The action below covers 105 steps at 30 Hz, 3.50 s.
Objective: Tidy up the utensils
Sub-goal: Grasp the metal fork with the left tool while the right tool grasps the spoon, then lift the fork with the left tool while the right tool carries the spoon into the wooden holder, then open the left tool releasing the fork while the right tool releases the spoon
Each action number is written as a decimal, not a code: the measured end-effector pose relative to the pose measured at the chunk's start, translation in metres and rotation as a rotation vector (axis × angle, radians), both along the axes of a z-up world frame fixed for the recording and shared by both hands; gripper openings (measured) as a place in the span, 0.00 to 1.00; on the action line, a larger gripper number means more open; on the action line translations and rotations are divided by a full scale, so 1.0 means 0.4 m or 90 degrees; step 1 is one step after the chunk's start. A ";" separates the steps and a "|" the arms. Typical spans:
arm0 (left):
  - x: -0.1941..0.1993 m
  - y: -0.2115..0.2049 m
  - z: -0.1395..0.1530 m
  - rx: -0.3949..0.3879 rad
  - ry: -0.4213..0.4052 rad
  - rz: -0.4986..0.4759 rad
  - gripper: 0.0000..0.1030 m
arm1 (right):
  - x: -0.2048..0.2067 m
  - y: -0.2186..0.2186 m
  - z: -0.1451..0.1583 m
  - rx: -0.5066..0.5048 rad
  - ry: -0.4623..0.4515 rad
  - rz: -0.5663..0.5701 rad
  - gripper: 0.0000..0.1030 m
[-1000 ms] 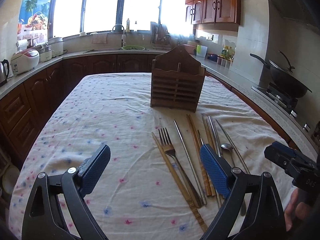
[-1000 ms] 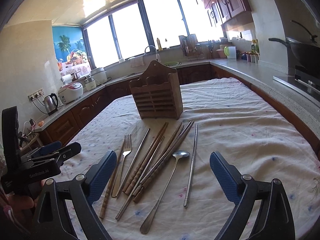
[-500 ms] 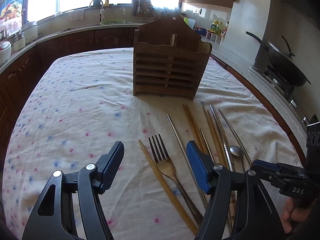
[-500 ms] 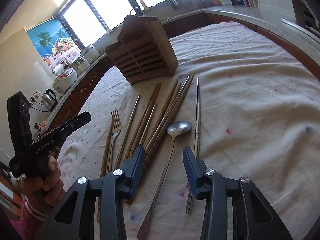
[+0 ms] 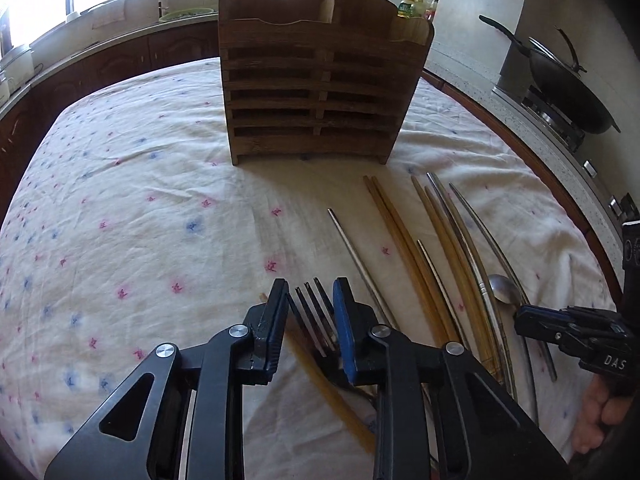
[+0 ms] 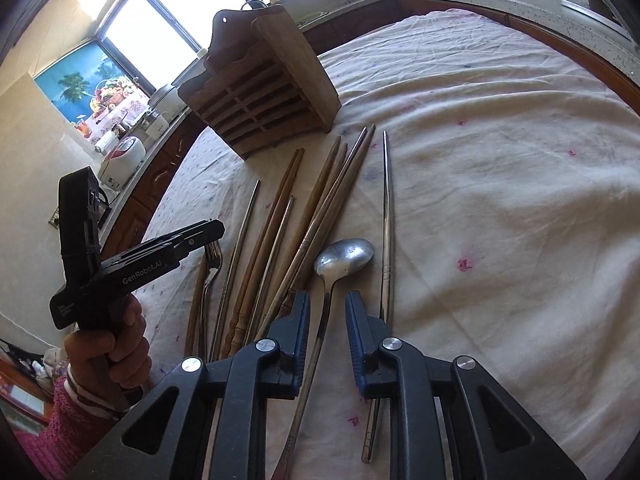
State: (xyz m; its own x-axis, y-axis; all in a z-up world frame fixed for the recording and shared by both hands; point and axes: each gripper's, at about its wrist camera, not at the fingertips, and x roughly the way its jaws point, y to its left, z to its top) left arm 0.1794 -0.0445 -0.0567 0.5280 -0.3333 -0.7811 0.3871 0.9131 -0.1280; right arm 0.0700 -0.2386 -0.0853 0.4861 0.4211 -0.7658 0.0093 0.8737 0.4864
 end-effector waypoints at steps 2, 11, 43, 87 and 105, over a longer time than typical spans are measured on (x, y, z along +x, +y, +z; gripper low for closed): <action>-0.010 -0.003 0.008 0.001 -0.009 -0.009 0.16 | 0.001 0.000 0.000 0.001 0.000 0.001 0.09; -0.073 0.013 0.070 -0.017 -0.053 -0.028 0.02 | -0.014 0.013 0.047 -0.006 -0.044 0.003 0.02; -0.063 0.181 0.405 -0.106 -0.293 0.152 0.01 | 0.098 0.032 0.360 -0.098 -0.304 -0.027 0.02; 0.286 -0.005 0.322 -0.011 -0.319 0.147 0.02 | 0.455 0.101 0.222 -0.178 -0.324 -0.010 0.02; 0.191 0.104 0.379 -0.069 -0.301 0.217 0.84 | 0.372 0.015 0.312 -0.075 -0.350 -0.080 0.78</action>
